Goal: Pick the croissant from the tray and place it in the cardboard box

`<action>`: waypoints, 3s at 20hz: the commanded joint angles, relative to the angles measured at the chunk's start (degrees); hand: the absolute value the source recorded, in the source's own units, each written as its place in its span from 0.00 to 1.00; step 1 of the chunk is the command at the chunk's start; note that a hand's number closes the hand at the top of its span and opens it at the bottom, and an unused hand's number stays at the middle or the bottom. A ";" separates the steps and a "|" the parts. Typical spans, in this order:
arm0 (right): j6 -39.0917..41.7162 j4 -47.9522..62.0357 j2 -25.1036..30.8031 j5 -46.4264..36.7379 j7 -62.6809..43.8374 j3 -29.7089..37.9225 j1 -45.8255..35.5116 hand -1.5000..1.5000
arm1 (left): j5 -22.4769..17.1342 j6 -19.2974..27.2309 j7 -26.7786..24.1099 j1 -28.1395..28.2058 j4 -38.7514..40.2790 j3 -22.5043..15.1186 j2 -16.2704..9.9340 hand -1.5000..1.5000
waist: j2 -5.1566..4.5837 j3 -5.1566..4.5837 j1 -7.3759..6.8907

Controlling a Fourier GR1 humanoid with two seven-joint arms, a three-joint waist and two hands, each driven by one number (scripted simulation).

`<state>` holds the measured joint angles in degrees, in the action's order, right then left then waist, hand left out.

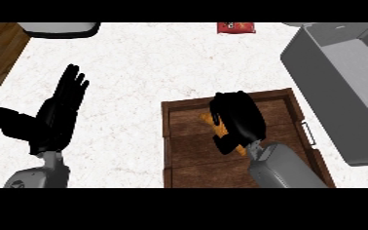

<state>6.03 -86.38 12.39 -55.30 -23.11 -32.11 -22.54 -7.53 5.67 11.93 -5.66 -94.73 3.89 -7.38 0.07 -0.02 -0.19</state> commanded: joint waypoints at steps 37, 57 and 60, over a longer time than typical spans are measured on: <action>-9.01 20.10 19.51 0.95 12.46 46.46 -14.95 1.00 | 1.33 0.21 0.41 -1.15 -0.37 0.85 0.67 0.50 | -0.31 0.03 -0.53; -20.17 56.47 23.82 0.88 31.90 51.46 -23.38 0.00 | 1.37 -0.61 -0.91 -2.05 2.10 0.23 1.59 0.50 | -0.88 0.22 -1.64; -25.21 53.87 22.42 6.32 38.33 55.79 -23.38 0.00 | -0.17 -1.66 0.56 -2.75 1.85 1.64 0.17 0.50 | -0.59 0.23 -0.95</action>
<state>-12.96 -31.04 36.36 -53.96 8.80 19.42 -45.41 -7.05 4.29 12.17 -7.90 -93.55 4.55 -6.62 -0.74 0.18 -1.85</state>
